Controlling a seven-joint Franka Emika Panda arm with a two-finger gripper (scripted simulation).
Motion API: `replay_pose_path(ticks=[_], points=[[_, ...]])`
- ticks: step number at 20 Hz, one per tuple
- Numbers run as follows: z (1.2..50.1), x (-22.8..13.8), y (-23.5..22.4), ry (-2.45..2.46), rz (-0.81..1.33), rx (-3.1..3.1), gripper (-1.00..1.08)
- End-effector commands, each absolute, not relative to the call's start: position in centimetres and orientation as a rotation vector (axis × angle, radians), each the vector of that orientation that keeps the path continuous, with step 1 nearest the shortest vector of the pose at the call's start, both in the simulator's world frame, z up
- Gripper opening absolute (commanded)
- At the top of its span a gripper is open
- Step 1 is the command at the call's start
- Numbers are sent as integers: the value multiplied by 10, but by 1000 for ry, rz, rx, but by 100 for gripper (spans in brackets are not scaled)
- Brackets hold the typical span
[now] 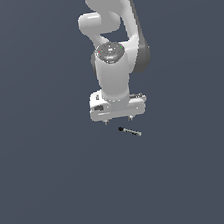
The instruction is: Pick up the object and move it to a goal position.
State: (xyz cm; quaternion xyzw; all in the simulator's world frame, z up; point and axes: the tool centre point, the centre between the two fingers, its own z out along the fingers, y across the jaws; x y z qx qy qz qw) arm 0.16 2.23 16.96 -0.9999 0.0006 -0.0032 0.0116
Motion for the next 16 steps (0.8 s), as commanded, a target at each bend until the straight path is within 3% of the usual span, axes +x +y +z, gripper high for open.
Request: replay_pose_path(ticks=[1,16], points=[[170,2,22,2,-10,-3118,100],[166,0,11,-55,23,-3140,100]])
